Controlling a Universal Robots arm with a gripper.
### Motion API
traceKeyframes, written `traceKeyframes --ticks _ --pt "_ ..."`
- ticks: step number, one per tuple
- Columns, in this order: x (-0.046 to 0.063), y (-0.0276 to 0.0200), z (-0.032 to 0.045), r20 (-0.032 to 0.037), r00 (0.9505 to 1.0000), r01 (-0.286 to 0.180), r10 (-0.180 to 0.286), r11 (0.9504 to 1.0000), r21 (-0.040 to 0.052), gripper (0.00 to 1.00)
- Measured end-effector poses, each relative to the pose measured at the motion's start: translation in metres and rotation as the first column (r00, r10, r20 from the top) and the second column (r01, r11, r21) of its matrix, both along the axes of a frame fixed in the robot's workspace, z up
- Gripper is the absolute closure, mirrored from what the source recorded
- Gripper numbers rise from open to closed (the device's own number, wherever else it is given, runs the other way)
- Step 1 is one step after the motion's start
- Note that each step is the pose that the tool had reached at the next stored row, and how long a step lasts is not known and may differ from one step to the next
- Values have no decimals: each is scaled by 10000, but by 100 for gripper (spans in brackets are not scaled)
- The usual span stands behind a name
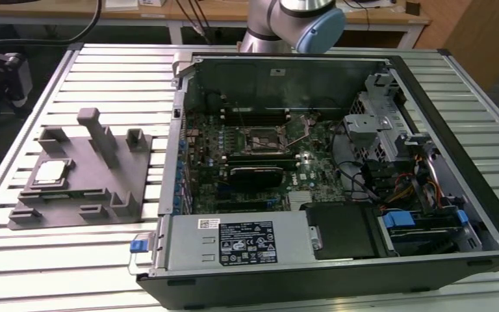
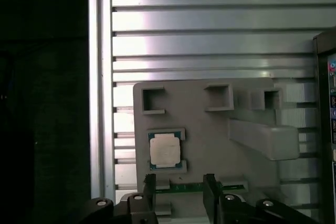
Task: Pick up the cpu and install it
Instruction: 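Pick up the cpu and move it towards the insertion slot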
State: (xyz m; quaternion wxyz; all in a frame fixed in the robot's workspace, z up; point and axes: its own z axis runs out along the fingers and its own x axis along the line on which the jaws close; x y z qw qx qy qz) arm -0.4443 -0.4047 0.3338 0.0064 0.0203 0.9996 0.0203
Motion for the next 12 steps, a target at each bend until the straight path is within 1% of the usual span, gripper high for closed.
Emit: traceKeyframes --ticks 1,3,4,7,12 --pt "0 -1 -17 -2 10000 -38 38 10000 -1 47" --pt "-1 -2 -53 -5 9999 -116 116 9999 0 47" --pt "-3 -3 -71 -6 9999 -152 152 9999 -1 42" --pt "-9 -4 -106 -10 9997 -228 228 9997 0 42" --pt "-32 -3 -133 -12 9996 -271 271 9996 0 42"
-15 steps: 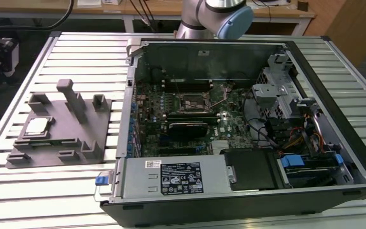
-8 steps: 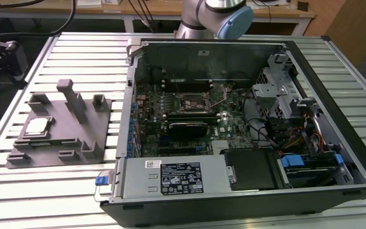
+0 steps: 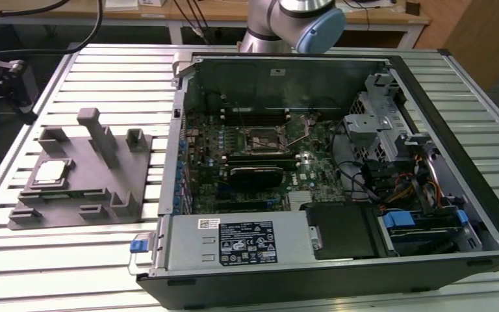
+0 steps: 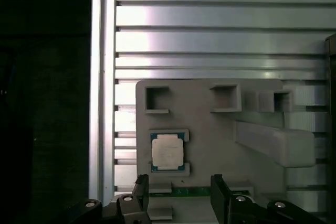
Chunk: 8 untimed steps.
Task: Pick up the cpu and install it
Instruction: 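Pick up the cpu and move it towards the insertion slot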
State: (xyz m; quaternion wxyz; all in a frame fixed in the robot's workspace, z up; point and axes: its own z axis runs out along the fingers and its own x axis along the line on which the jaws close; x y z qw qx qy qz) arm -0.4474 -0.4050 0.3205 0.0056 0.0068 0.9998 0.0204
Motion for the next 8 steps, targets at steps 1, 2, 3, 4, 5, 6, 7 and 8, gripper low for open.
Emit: traceKeyframes --ticks 1,2,3,4,5,6,7,8 --pt "-3 0 -4 1 10000 -4 4 10000 0 42" --pt "-6 0 -7 0 10000 -10 10 10000 1 42" --pt "-12 0 -10 -1 10000 -13 13 10000 0 42" --pt "-15 0 -14 -1 10000 -17 17 10000 0 42" --pt "-18 0 -18 -1 10000 -20 20 10000 1 42" --pt "-21 0 -22 -1 10000 -22 22 10000 0 42" --pt "-23 0 -25 -2 10000 -24 24 10000 0 42" --pt "-25 0 -29 -3 10000 -25 25 10000 0 42"
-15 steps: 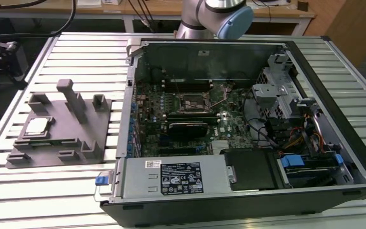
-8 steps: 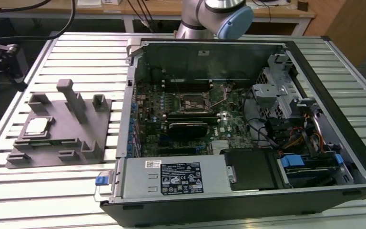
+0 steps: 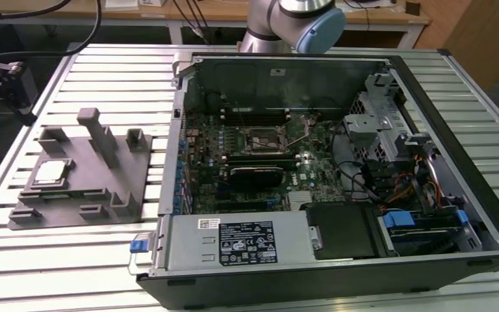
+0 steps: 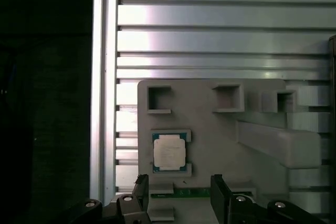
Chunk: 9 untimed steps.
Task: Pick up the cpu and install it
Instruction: 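Pick up the cpu and move it towards the insertion slot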
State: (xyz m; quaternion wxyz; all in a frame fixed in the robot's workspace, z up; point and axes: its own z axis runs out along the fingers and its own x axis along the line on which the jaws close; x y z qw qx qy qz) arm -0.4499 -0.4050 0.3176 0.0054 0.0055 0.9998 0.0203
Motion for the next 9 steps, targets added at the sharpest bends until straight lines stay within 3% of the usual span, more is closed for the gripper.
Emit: traceKeyframes --ticks 9 --pt "-9 0 -39 1 10000 -5 5 10000 0 42"
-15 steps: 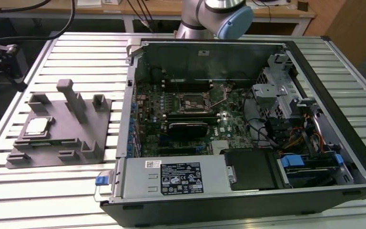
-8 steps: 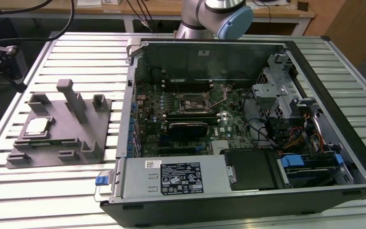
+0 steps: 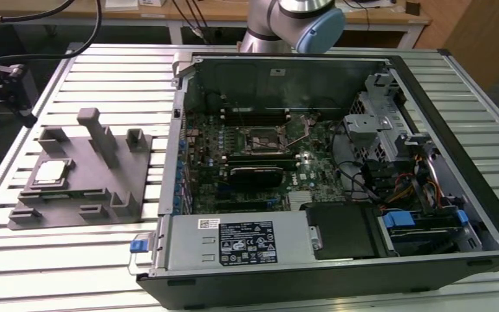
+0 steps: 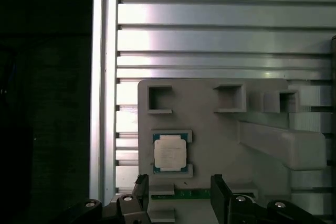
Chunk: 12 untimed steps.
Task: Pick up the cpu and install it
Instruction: 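Pick up the cpu and move it towards the insertion slot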
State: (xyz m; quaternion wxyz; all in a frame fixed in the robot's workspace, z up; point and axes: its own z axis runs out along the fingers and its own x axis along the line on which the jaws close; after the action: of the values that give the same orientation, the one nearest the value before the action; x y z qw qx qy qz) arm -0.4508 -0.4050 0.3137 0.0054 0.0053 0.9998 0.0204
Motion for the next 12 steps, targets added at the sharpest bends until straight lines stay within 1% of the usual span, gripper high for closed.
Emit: traceKeyframes --ticks 12 --pt "-9 0 -54 -5 10000 -4 4 10000 0 42"
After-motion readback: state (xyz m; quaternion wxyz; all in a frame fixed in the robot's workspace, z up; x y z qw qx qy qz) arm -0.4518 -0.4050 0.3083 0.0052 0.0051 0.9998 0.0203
